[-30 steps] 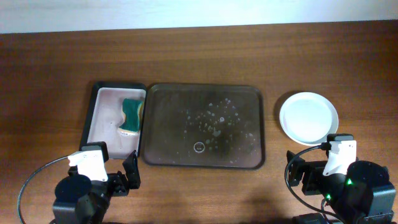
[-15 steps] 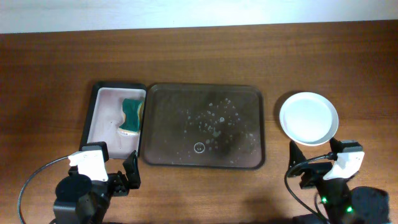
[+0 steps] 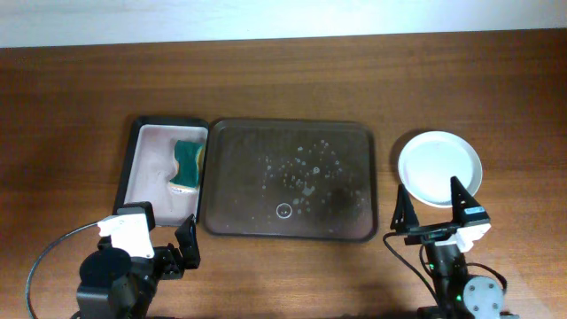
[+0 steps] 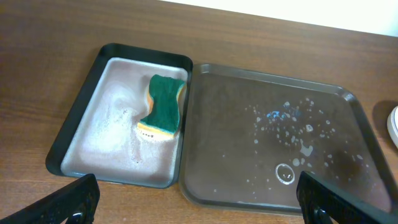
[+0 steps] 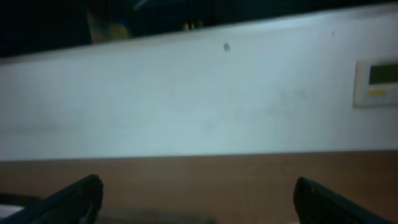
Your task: Clean dirty plates on tray and stack at the side
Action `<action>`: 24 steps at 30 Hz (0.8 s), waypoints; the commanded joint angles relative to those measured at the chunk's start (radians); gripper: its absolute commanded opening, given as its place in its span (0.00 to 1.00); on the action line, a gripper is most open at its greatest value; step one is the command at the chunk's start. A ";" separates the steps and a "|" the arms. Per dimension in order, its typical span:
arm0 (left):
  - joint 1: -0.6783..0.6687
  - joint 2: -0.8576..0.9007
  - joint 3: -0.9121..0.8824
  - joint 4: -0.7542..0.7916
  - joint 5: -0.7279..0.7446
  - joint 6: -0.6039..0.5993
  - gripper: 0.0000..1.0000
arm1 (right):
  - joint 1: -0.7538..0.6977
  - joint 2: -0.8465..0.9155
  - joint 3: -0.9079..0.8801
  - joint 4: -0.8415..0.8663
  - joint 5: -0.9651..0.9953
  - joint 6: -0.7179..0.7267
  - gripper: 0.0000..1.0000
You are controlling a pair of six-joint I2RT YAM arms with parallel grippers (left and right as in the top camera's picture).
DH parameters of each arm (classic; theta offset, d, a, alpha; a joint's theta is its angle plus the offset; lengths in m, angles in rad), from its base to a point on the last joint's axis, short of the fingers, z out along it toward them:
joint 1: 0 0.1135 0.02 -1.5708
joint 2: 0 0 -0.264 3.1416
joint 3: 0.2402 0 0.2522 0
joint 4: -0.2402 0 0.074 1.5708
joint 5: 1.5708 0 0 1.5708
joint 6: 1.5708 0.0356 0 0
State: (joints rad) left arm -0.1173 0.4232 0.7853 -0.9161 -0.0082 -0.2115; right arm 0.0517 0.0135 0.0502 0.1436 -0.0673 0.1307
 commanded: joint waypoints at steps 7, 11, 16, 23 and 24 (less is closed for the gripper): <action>0.002 -0.006 -0.003 0.002 -0.007 0.016 1.00 | -0.013 -0.010 -0.045 -0.216 -0.019 -0.022 0.99; 0.002 -0.006 -0.003 0.002 -0.007 0.016 1.00 | -0.013 -0.010 -0.045 -0.216 -0.018 -0.023 0.99; 0.002 -0.006 -0.003 0.002 -0.007 0.016 1.00 | -0.013 -0.008 -0.045 -0.216 -0.018 -0.023 0.99; 0.002 -0.006 -0.003 0.002 -0.007 0.016 0.99 | -0.013 -0.008 -0.045 -0.216 -0.018 -0.023 0.99; 0.002 -0.006 -0.003 0.002 -0.007 0.016 0.99 | -0.013 -0.008 -0.045 -0.216 -0.018 -0.023 0.99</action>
State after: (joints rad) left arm -0.1173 0.4232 0.7853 -0.9161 -0.0082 -0.2119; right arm 0.0444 0.0139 0.0105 -0.0673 -0.0731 0.1127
